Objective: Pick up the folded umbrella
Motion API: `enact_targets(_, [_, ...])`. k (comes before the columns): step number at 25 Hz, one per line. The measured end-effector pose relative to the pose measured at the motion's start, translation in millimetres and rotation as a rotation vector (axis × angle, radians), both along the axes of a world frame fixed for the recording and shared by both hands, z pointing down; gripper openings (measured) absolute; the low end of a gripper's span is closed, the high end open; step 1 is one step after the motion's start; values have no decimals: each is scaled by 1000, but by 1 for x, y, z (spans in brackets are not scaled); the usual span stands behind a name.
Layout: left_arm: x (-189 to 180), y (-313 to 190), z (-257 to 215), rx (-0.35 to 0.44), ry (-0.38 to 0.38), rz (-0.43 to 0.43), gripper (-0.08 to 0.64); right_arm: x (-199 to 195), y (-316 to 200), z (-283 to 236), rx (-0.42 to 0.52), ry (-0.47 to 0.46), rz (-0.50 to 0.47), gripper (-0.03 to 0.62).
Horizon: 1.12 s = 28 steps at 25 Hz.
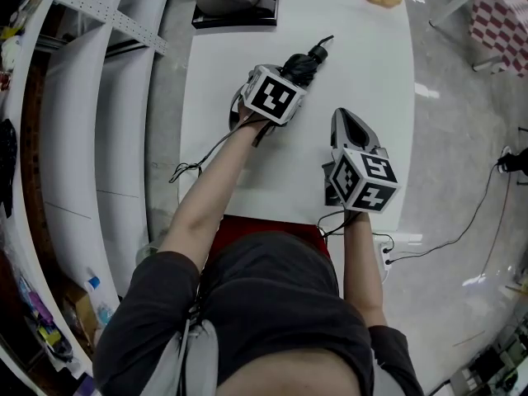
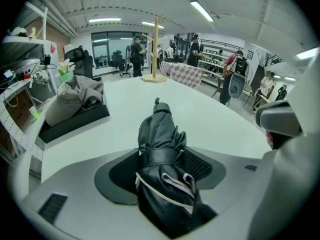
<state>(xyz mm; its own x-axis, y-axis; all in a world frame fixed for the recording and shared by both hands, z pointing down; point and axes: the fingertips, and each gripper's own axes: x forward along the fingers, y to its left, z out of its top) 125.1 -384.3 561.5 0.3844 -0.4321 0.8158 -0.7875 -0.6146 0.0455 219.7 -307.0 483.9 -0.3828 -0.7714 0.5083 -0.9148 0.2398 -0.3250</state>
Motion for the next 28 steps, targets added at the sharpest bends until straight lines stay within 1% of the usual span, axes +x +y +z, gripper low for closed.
enact_targets(6, [1, 0, 5, -41, 19, -9, 270, 1, -2, 0, 0, 7, 2, 18])
enact_targets(13, [1, -1, 9, -51, 14, -1, 270, 1, -2, 0, 0, 14, 7, 18])
enact_targets(17, [4, 0, 12, -80, 47, 7, 270, 1, -2, -1, -1, 15, 11, 18])
enact_targets(19, [4, 1, 13, -87, 45, 7, 268, 1, 0, -1, -2, 15, 15, 18])
enact_targets(22, [4, 3, 12, -77, 18, 5, 256, 2, 1, -2, -3, 16, 19, 18])
enact_targets(28, [7, 4, 10, -32, 9, 7, 235, 0, 6, -5, 3, 18, 28, 18])
